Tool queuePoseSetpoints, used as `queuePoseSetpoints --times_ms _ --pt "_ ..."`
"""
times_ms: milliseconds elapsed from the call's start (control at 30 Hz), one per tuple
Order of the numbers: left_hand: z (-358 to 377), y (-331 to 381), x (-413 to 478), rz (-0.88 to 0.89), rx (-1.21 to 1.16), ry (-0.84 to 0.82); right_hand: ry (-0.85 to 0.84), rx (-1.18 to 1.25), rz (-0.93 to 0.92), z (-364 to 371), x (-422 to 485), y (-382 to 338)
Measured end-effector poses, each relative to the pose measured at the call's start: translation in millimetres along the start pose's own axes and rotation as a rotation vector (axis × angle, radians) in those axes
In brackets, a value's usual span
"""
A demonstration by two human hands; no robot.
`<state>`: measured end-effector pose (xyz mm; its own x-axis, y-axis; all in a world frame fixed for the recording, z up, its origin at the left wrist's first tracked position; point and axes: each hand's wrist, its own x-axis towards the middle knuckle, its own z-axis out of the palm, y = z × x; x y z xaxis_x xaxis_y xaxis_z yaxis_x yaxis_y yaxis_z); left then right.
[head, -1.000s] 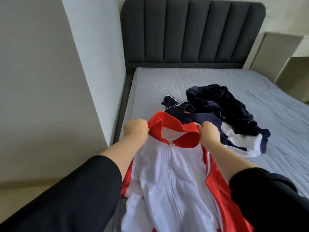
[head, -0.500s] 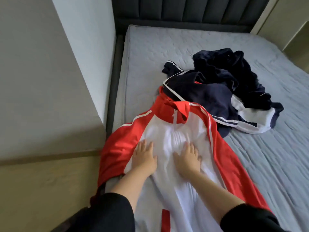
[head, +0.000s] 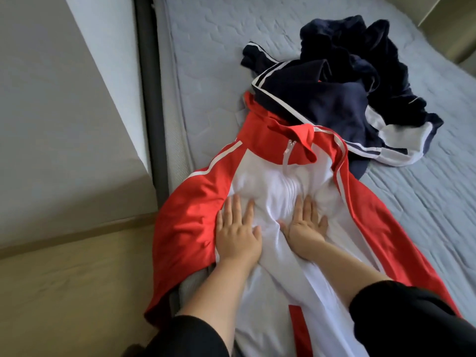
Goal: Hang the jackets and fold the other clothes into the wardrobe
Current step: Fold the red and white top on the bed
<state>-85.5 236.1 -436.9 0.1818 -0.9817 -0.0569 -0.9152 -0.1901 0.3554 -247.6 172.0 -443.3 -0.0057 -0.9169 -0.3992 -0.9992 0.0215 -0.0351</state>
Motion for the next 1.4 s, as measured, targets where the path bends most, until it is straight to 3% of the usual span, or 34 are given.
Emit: queuePoseSetpoints --times_ms 133,300,467,700,800,867,967,1067,1100,1200,1267,1333,1400 --pt "-1 -3 -3 0.04 -0.043 0.066 0.03 -0.03 0.024 2 0 -4" --pt "3 6 -17 -0.046 -0.034 0.136 0.105 0.017 -0.051 1 -7 1" --pt "4 47 -60 -0.084 0.032 -0.008 0.084 0.04 -0.193 6 -43 27" --pt "4 52 -126 0.121 0.081 -0.046 0.111 0.066 -0.258 23 -90 57" --pt "-13 42 -150 0.25 -0.011 0.008 0.058 0.079 -0.292 26 -105 65" --pt "-24 28 -169 0.28 -0.043 0.16 0.011 0.134 -0.31 24 -116 70" --pt "-36 4 -189 -0.03 -0.073 0.309 -0.047 0.266 -0.321 15 -134 72" --pt "-49 -3 -189 -0.469 -0.39 0.209 -0.067 0.476 -0.36 -2 -162 66" --pt "-54 0 -187 -0.528 -0.487 0.153 -0.058 0.545 -0.381 -9 -174 64" --pt "-64 16 -182 -0.507 -0.62 -0.057 0.036 0.6 -0.57 -24 -219 60" --pt "-62 26 -185 -0.538 -0.533 -0.198 0.093 0.531 -0.784 -29 -250 59" --pt "-60 30 -190 -0.567 -0.39 -0.213 0.182 0.375 -0.999 -27 -277 62" --pt "-62 33 -196 -0.571 -0.398 -0.171 0.292 0.116 -1.184 -16 -295 68"
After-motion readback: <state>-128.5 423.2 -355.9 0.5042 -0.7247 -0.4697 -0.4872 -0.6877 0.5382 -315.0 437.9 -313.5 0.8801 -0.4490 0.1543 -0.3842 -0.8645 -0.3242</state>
